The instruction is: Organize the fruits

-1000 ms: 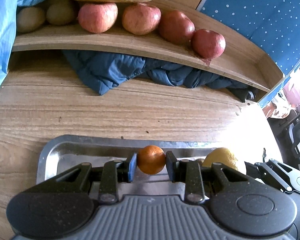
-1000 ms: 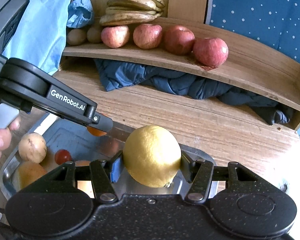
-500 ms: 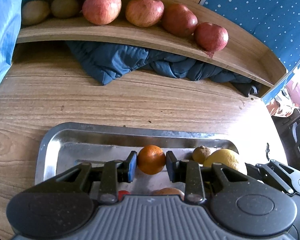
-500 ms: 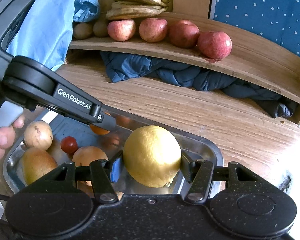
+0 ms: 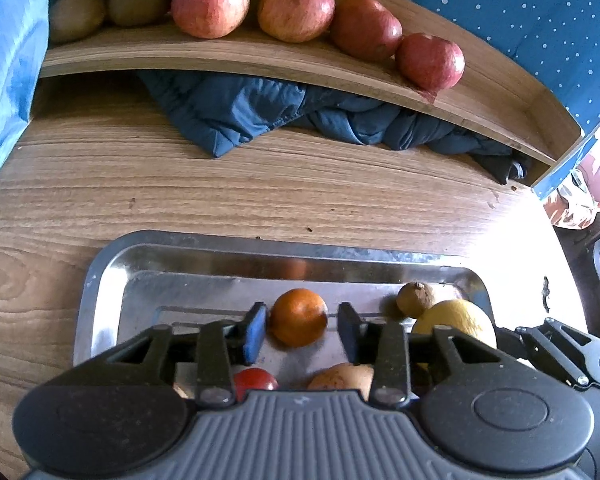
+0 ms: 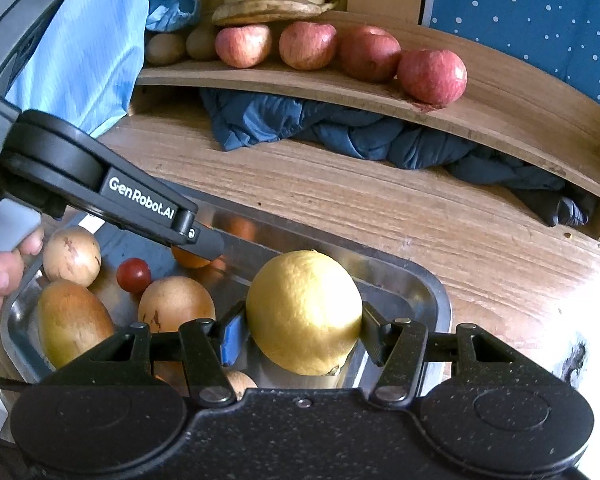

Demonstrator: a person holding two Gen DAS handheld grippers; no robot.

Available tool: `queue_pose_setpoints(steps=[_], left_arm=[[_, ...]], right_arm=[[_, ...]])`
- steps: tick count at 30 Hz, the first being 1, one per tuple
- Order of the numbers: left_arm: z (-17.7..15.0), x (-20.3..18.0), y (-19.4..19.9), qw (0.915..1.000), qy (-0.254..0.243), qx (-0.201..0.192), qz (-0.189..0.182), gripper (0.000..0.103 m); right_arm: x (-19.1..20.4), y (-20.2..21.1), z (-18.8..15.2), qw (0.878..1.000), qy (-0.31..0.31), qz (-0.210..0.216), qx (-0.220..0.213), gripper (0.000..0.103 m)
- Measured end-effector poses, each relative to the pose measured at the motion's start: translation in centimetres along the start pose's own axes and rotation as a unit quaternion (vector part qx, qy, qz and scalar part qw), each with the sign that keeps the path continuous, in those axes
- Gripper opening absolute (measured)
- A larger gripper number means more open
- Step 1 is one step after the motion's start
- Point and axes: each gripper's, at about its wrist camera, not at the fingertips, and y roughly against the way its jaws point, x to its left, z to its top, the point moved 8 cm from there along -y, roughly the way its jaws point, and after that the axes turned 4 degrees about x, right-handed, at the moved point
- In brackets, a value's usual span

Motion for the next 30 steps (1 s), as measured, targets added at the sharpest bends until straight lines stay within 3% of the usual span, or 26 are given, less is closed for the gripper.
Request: queue_pose_setpoints(steps=[4,12,20,30], left_arm=[[-0.1,0.2,0.7,0.9999,0.007,-0.008,-0.002,0.055],[-0.9,-0.1,3.1,0.9990,0.022,-0.040,-0.002,0.071],[-2.6,0.2,6.8,0.9963,0.034,-0.078,0.009,0.095],[-4.9,2.2,10.1,0.9929,0.029,-0.110,0.034,0.101]], right_arm=[[0.0,0.4,-0.5,1.000,-0.001,-0.003,-0.004,0.062],[-0.3,2.8,-1.0,0.999,-0.003,-0.017,-0.031,0.084],[-0.8,6.1,-1.6,0.997,-0.024,-0.030,-0.064,0.096],[-0.5,8.9,-2.6,0.995,-0.044,-0.037,-0.085,0.102]])
